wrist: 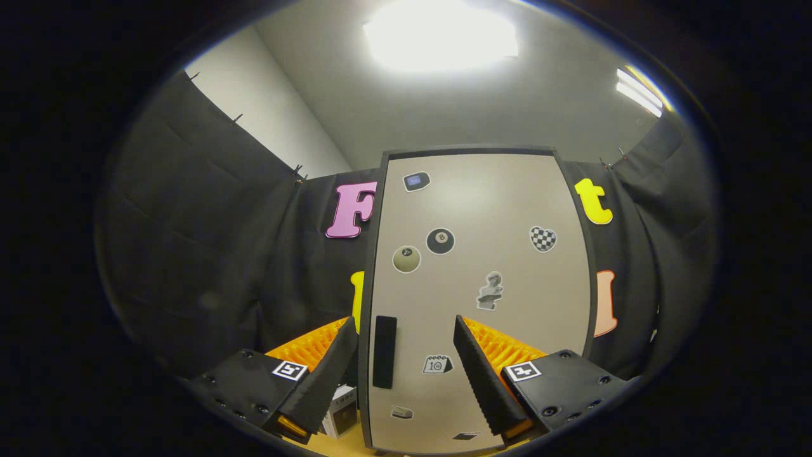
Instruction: Open the shoe cabinet door, grab the shoes and put them into the shoe cabinet, then close the shoe cabinet door.
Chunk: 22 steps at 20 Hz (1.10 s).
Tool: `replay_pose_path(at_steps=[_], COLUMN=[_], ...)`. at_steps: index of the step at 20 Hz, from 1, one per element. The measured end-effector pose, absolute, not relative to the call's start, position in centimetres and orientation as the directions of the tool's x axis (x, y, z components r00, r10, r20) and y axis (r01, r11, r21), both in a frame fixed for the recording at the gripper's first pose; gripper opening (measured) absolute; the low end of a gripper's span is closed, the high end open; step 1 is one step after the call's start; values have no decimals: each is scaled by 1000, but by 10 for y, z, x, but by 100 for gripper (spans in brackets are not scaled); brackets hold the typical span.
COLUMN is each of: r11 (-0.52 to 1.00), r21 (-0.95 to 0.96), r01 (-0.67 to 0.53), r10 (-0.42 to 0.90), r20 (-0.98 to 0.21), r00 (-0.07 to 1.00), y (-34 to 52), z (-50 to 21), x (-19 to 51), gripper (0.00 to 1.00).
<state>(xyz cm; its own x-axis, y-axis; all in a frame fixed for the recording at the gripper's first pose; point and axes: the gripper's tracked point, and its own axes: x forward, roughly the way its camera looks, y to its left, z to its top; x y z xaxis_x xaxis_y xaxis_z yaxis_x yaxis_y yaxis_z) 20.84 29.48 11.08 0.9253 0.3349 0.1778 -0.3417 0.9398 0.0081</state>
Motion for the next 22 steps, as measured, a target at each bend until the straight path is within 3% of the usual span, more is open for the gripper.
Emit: replay_pose_path(at_steps=[9, 17, 19, 21, 22], r11=[949, 963, 968, 971, 970], r21=[-43, -48, -25, -2, 9], r01=[-312, -267, -250, -241, -243], r10=[315, 266, 249, 240, 243], r20=[64, -14, -31, -59, -65], r00=[947, 964, 968, 969, 968], y=[347, 357, 354, 353, 353], z=[64, 35, 31, 25, 25], x=[274, 309, 314, 317, 315], gripper=[97, 86, 63, 48, 47])
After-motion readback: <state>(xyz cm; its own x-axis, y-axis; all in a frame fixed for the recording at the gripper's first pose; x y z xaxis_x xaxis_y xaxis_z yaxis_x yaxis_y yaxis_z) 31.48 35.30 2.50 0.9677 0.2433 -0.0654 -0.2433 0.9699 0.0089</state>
